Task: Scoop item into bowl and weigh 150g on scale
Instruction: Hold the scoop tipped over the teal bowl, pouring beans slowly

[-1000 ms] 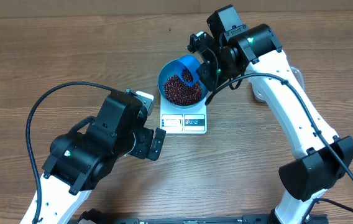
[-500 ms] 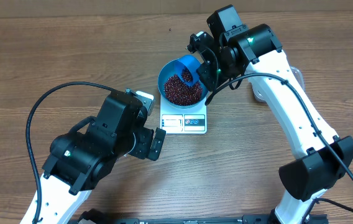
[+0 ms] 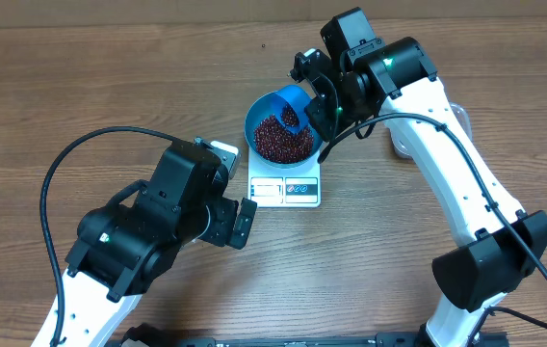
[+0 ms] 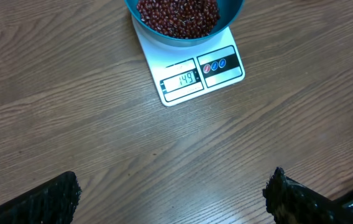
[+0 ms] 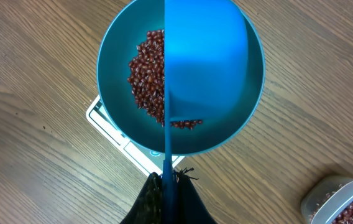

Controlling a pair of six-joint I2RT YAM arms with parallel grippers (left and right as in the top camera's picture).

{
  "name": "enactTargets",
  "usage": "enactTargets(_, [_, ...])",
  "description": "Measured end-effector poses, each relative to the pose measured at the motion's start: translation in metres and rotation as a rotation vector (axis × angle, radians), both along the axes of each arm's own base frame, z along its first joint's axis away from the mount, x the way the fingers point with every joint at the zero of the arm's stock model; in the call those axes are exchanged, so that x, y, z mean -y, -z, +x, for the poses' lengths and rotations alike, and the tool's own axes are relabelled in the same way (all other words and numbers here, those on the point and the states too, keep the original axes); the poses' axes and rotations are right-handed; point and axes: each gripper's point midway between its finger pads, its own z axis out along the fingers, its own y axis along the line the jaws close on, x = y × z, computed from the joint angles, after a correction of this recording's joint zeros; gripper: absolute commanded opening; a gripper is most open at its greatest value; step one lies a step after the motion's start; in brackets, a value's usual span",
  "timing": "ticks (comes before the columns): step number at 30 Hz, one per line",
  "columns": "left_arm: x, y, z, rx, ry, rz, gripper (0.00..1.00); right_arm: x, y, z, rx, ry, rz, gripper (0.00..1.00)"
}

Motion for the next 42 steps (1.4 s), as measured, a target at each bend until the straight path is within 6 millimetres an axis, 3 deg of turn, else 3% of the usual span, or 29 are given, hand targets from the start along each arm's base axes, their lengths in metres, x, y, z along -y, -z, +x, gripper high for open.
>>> enactTargets(42, [0.0,0.0,0.0,0.0,0.0,0.0,0.99,0.0042,0.0015,-0.0027,-0.012,-0.011,-0.011,0.04])
